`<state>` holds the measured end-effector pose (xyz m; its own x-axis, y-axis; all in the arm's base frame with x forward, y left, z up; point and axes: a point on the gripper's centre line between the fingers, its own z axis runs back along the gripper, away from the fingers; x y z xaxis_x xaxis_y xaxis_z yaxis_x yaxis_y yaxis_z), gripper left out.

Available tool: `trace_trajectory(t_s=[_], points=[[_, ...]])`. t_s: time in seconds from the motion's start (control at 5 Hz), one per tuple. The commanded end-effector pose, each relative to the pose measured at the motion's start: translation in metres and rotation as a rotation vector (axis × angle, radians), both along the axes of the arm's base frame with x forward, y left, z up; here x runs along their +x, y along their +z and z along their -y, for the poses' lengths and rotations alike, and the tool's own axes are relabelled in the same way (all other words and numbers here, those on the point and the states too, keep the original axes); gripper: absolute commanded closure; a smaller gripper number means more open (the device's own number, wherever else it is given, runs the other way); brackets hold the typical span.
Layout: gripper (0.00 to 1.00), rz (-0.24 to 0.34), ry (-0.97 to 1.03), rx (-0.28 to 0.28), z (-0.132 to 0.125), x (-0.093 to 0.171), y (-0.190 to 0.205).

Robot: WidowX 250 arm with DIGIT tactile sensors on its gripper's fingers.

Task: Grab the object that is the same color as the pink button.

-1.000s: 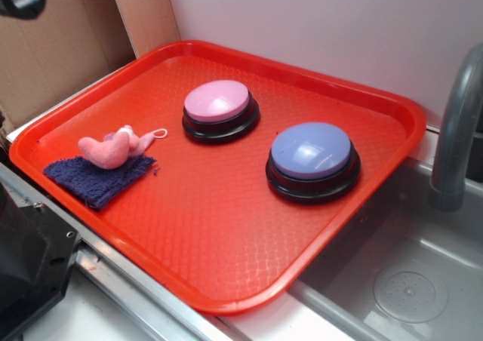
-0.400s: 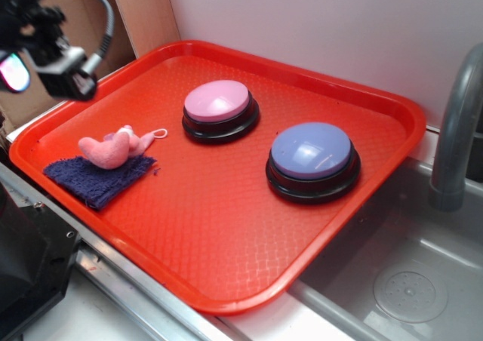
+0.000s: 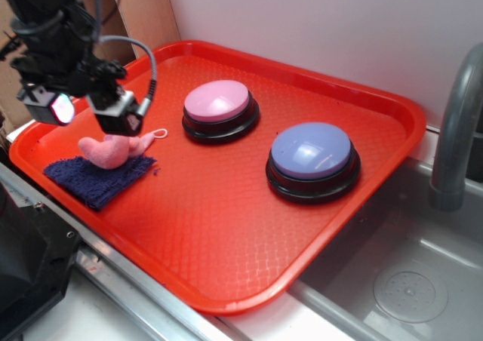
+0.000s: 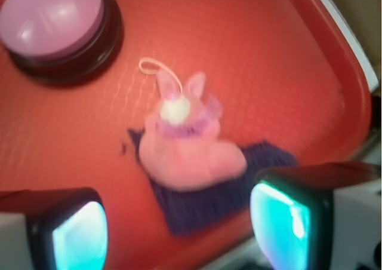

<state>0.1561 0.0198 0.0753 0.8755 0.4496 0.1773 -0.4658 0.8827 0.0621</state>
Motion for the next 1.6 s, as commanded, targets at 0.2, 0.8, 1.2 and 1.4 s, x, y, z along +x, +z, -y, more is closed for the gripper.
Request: trace_trajectory(t_s=[0.2,0.8,1.2,1.4], points=[[0.0,0.0,0.008,-0.003,-0.022,0.018,-0.04],[1.0,0.026,0.052,-0.028,-0.03,0.015,-0.032],[1.0,0.008,-0.144,-0.046,-0.015,0.031,0.024],[1.0,-0.034,-0.296,-0.093,0.008,0.033,0.056]])
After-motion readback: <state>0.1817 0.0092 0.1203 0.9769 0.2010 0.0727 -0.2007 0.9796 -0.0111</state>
